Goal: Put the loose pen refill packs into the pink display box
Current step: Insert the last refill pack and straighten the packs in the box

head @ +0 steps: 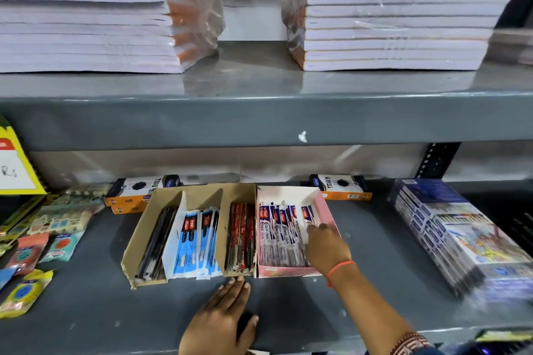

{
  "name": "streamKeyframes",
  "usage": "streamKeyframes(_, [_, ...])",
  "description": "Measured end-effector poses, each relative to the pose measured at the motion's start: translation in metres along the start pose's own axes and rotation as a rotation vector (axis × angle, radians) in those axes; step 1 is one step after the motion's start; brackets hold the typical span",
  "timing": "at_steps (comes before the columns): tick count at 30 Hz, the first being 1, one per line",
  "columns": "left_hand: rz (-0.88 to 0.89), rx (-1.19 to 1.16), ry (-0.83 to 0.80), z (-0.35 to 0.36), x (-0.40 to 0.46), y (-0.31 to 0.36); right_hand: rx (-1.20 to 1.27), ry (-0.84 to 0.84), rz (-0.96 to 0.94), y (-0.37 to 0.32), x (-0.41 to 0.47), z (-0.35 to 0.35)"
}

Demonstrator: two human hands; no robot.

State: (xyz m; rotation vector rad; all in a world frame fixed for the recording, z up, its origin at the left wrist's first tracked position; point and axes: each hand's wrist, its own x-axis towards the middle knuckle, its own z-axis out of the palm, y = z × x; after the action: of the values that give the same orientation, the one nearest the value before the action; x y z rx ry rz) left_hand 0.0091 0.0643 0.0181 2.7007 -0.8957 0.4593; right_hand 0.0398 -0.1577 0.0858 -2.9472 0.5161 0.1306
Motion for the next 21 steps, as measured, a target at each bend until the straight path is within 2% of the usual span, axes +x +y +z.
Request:
streamKeyframes(4, [0.023,0.031,0.017,0.007,0.004,-0.003,-0.005,-0.065,-0.036,0.004,-0.001,0.003])
streamKeyframes(9, [0.048,0.071,0.025,0.014,0.007,-0.005,0.115,0.005,0.023,0.005,-0.001,-0.003])
streamKeyframes(13, [0.061,0.086,0.021,0.015,0.007,-0.007,0.119,0.045,0.071,0.014,-0.001,-0.002])
streamKeyframes(18, [0.074,0.097,0.07,0.012,0.007,-0.003,0.109,0.012,-0.189,0.003,0.003,0.006])
streamKeyframes(21, [0.08,0.102,0.074,0.007,0.009,-0.003,0.065,-0.117,-0.201,-0.001,0.005,0.009])
